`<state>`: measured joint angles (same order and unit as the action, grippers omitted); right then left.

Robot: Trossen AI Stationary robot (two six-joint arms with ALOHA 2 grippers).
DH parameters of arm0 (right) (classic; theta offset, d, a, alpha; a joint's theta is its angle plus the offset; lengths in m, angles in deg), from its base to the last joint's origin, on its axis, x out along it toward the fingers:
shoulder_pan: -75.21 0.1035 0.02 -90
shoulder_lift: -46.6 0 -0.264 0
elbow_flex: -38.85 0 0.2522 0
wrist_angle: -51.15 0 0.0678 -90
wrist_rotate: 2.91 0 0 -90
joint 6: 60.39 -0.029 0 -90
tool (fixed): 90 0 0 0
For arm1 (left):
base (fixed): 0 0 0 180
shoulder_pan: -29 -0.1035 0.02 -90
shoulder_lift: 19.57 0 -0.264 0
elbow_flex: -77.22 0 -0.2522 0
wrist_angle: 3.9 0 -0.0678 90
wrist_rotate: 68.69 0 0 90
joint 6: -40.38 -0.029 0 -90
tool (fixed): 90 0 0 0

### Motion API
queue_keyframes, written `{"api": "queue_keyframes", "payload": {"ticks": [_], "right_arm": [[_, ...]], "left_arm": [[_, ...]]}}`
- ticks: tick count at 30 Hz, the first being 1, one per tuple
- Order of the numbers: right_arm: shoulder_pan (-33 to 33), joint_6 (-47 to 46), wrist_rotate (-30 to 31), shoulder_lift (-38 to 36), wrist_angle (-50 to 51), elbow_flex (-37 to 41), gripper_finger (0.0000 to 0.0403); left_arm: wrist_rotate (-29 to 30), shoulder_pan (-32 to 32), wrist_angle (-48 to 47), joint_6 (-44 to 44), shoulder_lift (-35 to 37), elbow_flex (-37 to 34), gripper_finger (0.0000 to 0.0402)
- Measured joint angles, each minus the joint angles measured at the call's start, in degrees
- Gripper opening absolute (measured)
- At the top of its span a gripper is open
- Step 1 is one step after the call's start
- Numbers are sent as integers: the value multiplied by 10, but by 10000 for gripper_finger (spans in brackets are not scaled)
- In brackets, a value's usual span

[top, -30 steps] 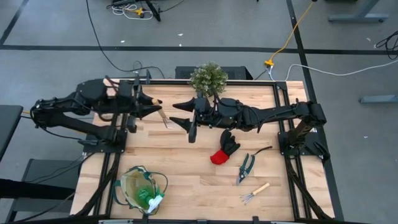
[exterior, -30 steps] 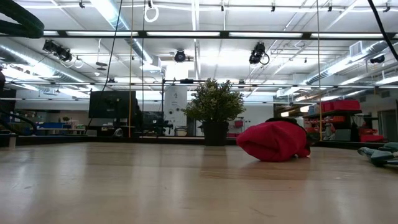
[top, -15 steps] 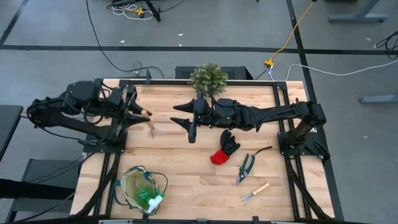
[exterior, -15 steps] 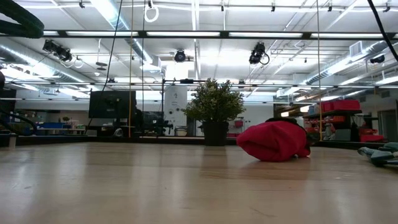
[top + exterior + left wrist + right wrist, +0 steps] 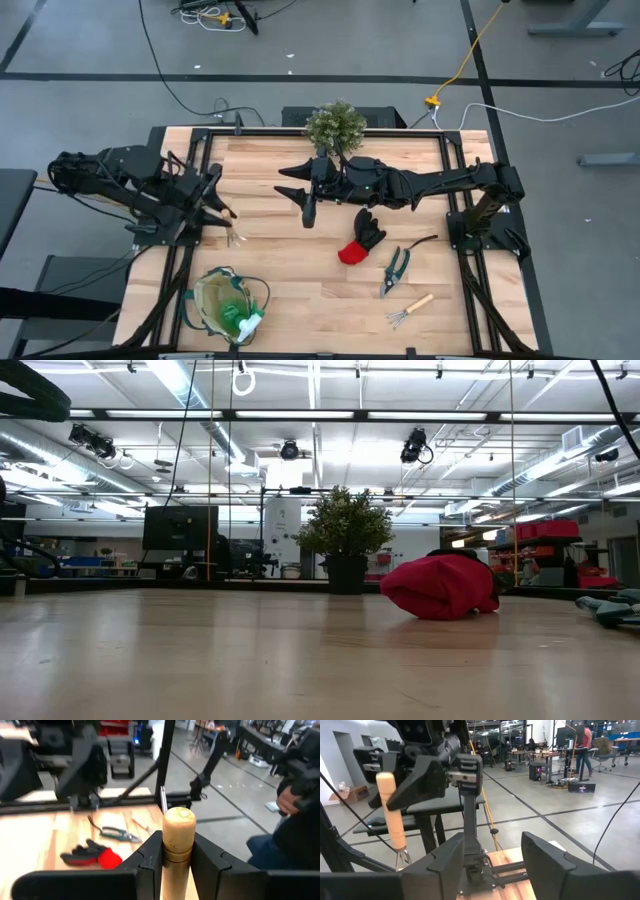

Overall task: Pick & Place Garden tools in Gardening bag
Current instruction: Put the brown hand rake into the gardening bag

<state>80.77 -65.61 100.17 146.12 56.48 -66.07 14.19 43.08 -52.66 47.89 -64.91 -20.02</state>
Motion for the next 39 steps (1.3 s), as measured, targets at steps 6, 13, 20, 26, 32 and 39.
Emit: {"api": "queue_keyframes", "payload": {"ticks": [6, 13, 20, 26, 32, 39], "right_arm": [[0, 0, 0, 0, 0, 0, 196], [0, -2, 0, 0, 0, 0, 196], [0, -6, 0, 0, 12, 0, 196], [0, -8, 0, 0, 23, 0, 196], [0, -8, 0, 0, 30, 0, 196], [0, -7, 0, 0, 30, 0, 196]], "left_arm": [[7, 27, 10, 18, 1, -33, 81], [10, 55, 63, 44, 1, -105, 81], [10, 95, 64, 57, 1, -129, 81], [30, 132, 56, 69, 0, -132, 81], [33, 150, 57, 75, 0, -132, 81], [34, 187, 59, 85, 0, -132, 81]]}}
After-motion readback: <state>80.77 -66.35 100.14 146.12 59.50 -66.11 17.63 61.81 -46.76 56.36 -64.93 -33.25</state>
